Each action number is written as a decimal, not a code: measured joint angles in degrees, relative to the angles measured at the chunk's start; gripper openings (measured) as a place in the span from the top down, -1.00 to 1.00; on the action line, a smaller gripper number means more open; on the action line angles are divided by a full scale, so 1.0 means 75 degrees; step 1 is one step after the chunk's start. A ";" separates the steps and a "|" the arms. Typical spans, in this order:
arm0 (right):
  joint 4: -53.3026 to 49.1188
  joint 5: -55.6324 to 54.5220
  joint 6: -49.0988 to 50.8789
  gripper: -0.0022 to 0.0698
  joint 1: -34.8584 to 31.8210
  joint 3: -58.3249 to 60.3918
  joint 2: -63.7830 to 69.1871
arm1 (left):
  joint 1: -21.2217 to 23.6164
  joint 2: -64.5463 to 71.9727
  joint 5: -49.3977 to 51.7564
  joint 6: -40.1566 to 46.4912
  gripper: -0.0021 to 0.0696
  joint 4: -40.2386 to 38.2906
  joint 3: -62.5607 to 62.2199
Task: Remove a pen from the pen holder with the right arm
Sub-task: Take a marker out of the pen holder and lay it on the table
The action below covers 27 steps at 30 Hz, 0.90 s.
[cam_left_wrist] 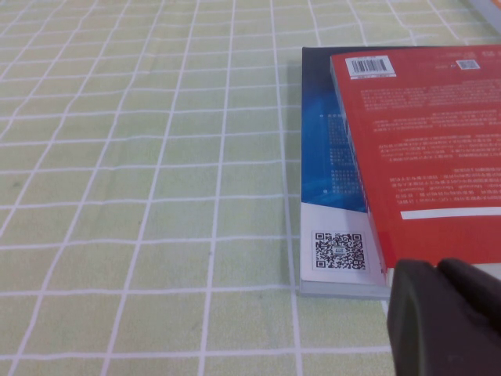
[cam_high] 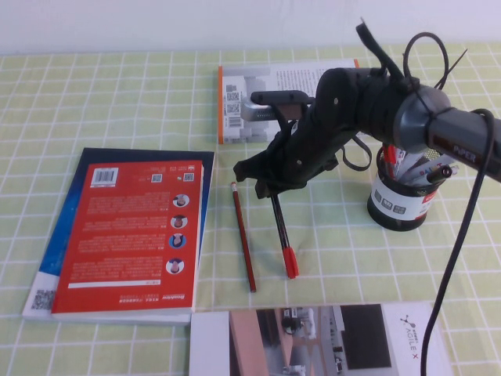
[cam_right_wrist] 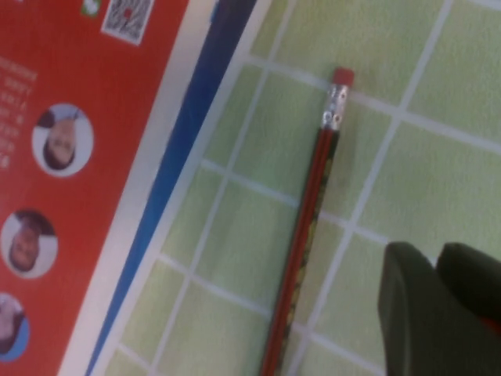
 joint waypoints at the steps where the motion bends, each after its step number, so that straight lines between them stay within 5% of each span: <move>1: 0.0017 -0.0096 0.0000 0.91 0.0000 0.0000 0.0034 | 0.0000 0.0000 0.0000 0.0000 0.96 0.0000 0.0000; 9: 0.0047 -0.0530 0.0018 0.86 -0.0014 0.0000 0.0105 | 0.0000 0.0000 0.0000 0.0000 0.96 0.0000 0.0000; 19: -0.0123 -0.0545 0.0018 0.28 -0.0072 0.0000 0.0105 | 0.0000 0.0000 0.0000 0.0000 0.96 0.0000 0.0000; 23: -0.0364 -0.0429 0.0047 0.27 -0.0072 0.0000 -0.0037 | 0.0000 0.0000 0.0000 0.0000 0.96 0.0000 0.0000; 27: -0.0743 -0.0262 0.0056 0.50 -0.0005 0.0551 -0.0987 | 0.0000 0.0000 0.0000 0.0000 0.96 0.0000 0.0000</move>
